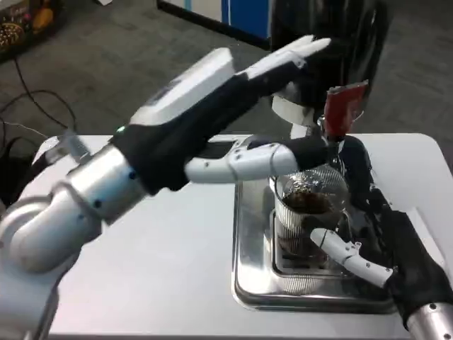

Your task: Grasp the cup under the faucet to collect the drink, then remove the cup.

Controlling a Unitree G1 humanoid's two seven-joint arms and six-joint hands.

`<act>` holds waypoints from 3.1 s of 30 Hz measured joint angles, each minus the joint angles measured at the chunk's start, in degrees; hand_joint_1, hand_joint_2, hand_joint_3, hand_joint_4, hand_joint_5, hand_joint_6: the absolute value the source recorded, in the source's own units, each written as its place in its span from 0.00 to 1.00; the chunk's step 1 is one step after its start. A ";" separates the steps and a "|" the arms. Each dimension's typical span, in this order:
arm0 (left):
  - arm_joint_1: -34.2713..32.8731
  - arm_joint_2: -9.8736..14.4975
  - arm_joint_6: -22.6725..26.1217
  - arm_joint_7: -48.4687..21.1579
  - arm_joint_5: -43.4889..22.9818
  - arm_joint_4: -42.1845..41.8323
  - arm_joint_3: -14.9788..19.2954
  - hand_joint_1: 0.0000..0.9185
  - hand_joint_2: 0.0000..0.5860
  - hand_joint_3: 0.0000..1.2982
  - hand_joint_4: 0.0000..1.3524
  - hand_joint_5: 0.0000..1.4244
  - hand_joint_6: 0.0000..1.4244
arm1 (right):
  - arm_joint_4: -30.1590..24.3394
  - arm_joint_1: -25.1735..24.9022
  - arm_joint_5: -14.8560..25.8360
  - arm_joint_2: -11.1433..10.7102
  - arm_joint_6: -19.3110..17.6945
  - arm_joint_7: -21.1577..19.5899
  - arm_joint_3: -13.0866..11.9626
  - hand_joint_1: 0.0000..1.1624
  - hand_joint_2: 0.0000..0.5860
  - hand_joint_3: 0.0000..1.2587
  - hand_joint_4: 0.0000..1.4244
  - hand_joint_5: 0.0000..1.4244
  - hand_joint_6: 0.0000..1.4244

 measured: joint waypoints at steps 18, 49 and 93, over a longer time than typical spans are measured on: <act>18.87 4.43 2.39 0.17 -0.50 -7.60 8.47 0.00 0.17 0.12 0.05 0.14 0.21 | 1.81 -0.10 2.35 0.43 -1.27 0.09 1.10 0.53 0.36 0.00 0.00 0.05 0.00; 41.17 4.83 4.76 1.99 -0.60 -13.73 16.34 0.00 0.17 0.13 0.06 0.15 0.21 | 10.58 -4.92 1.84 5.22 -5.41 -5.01 2.49 0.55 0.35 0.00 0.00 0.05 0.00; 41.78 6.54 6.73 0.53 -0.90 -12.14 16.47 0.00 0.17 0.13 0.05 0.14 0.18 | 17.91 -5.87 -2.74 10.16 -12.16 -15.59 4.65 0.59 0.33 0.00 0.02 0.13 0.07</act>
